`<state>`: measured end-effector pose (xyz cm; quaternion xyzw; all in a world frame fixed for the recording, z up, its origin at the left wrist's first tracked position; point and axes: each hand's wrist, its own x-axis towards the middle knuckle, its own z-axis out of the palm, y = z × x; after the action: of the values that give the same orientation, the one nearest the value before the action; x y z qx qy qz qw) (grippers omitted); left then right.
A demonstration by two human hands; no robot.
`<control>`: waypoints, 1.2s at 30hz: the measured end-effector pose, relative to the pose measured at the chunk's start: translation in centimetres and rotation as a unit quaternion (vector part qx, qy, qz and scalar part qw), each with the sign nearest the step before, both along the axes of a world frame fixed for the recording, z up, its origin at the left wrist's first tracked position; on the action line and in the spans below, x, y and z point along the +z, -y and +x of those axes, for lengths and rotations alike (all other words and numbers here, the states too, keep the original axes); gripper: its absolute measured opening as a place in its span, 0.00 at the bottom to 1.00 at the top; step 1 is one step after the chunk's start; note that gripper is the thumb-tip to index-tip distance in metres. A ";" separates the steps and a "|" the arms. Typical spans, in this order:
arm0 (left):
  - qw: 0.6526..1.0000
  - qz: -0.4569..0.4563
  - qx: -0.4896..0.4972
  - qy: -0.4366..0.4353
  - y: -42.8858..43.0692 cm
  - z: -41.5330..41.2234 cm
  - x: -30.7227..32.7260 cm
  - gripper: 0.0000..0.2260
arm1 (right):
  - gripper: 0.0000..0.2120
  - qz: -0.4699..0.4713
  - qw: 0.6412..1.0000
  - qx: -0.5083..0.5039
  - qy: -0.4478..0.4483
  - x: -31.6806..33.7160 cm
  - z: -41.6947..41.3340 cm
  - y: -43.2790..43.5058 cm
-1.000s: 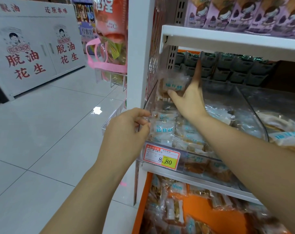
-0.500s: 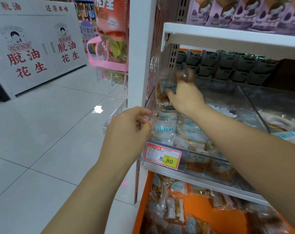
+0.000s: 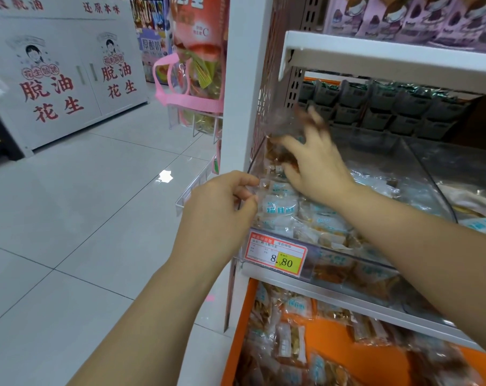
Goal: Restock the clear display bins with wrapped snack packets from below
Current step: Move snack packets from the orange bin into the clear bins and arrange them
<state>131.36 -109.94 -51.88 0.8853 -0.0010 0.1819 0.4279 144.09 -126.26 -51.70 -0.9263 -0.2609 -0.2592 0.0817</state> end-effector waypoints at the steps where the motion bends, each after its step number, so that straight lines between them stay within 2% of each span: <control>1: 1.000 0.000 0.003 -0.001 0.0 0.0 0.0 0.10 | 0.24 -0.012 0.999 -0.006 -0.034 0.0 0.2 0.2; 4: 1.000 -0.002 0.012 0.002 0.1 0.1 -0.1 0.09 | 0.28 0.022 0.994 -0.057 -0.094 0.3 0.9 -0.1; 12: 1.000 -0.018 0.013 0.009 0.1 0.0 -0.3 0.10 | 0.33 0.008 0.985 -0.117 -0.124 0.1 0.9 -1.5; 18: 0.999 0.021 0.036 0.004 0.6 0.0 0.0 0.10 | 0.35 -0.023 0.987 -0.092 -0.127 1.1 -0.4 -0.8; 23: 0.993 0.081 0.071 0.049 2.2 -0.9 0.9 0.11 | 0.29 -0.022 0.996 -0.038 -0.082 2.4 -5.1 2.0; 26: 0.994 0.071 0.040 0.075 4.4 -1.2 1.3 0.10 | 0.22 -0.013 0.995 -0.018 -0.098 3.0 -8.6 4.9; 29: 0.995 0.061 -0.002 0.073 7.3 -1.5 1.1 0.09 | 0.13 0.015 0.998 -0.004 -0.061 3.4 -12.1 9.0; 34: 0.991 0.076 -0.086 0.067 11.8 -1.9 0.5 0.08 | 0.08 0.049 0.996 -0.074 -0.013 3.8 -16.0 17.5; 36: 0.988 0.091 -0.115 0.057 13.1 -2.4 0.6 0.09 | 0.10 0.056 0.991 -0.119 -0.025 3.8 -16.5 20.3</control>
<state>129.00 -123.07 -51.32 0.9027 -0.1435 0.1813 0.3630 127.64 -146.57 -47.88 -0.9511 -0.1316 -0.2576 0.1085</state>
